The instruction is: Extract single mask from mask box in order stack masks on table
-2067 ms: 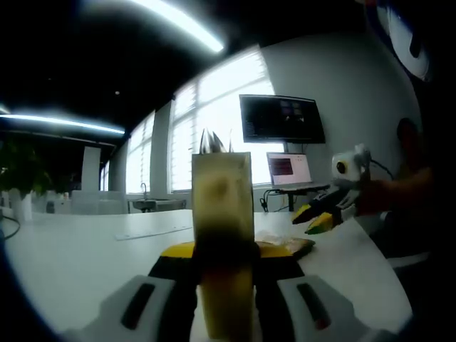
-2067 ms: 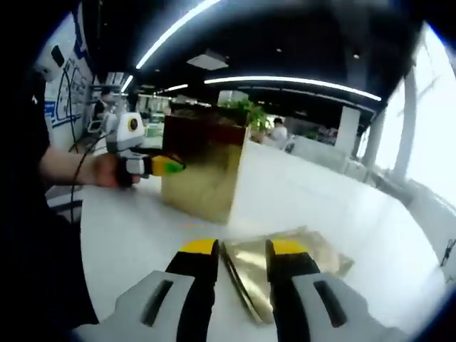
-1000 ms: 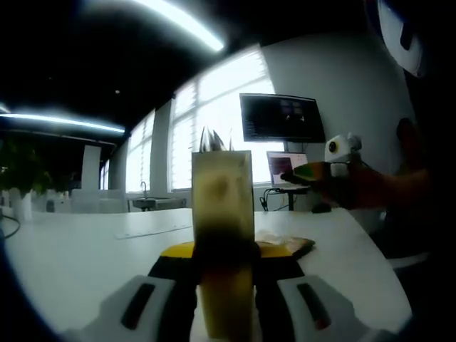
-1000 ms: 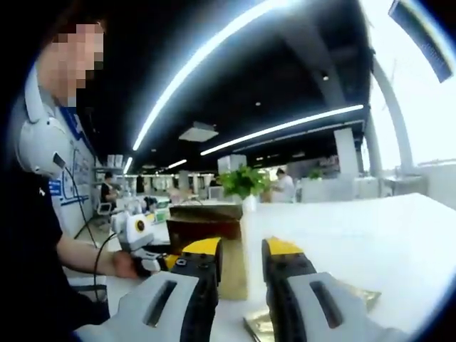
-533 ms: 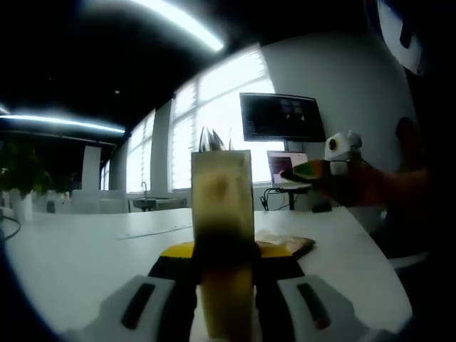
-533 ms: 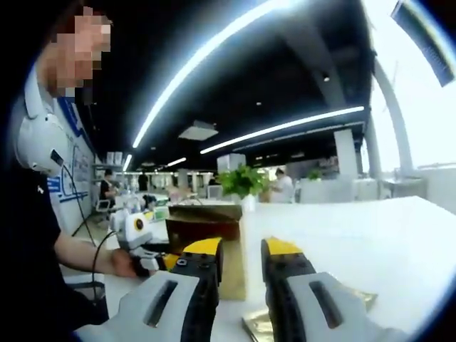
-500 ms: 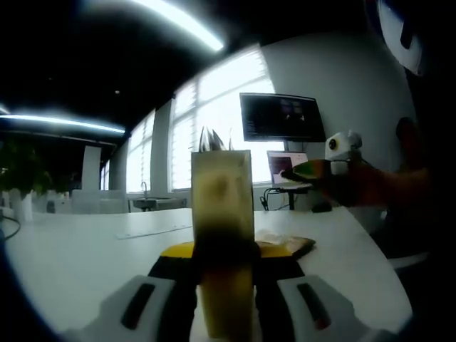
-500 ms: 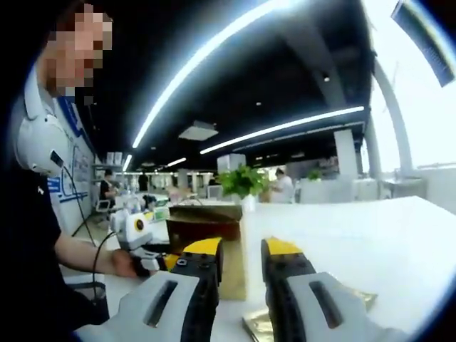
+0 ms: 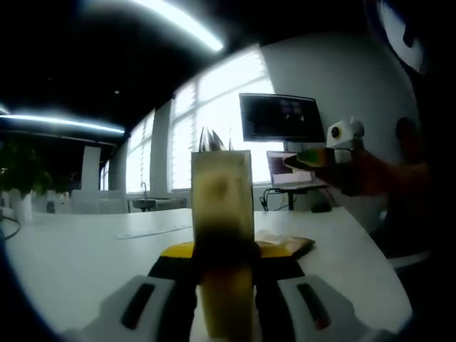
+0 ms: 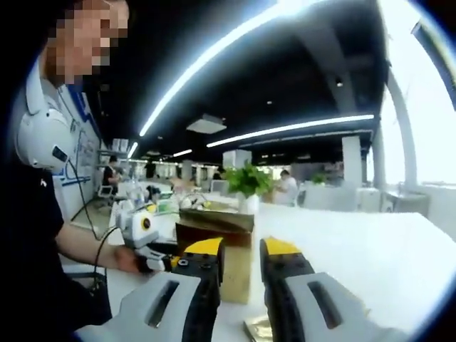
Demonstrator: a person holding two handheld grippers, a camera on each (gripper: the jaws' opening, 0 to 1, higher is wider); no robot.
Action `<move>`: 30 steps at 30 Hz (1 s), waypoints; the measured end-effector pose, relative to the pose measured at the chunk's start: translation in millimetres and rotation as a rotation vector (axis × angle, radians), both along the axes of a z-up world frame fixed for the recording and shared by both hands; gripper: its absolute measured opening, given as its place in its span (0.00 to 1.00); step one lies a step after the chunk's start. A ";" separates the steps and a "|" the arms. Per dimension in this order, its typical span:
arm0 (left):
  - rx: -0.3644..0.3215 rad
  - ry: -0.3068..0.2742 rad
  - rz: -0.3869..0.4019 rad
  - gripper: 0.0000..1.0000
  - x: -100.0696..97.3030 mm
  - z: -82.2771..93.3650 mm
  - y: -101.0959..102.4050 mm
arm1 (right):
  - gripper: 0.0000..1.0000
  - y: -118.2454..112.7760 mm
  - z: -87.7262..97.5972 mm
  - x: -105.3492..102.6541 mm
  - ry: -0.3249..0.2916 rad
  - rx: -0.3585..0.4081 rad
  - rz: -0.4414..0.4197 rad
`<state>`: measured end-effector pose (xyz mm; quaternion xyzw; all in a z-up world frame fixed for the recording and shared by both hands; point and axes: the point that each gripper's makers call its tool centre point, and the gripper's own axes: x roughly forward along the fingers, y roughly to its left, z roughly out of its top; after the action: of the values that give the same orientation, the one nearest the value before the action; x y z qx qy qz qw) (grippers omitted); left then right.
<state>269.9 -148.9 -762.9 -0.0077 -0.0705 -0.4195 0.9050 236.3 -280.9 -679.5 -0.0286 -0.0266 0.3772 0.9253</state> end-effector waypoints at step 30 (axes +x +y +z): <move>0.011 -0.005 0.008 0.33 1.3 -1.4 1.2 | 0.14 31.9 44.7 8.8 -0.056 -0.378 0.228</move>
<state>271.2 -147.7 -764.2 -0.0013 -0.0702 -0.4163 0.9065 245.1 -249.0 -634.8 -0.2089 0.0158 0.4768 0.8537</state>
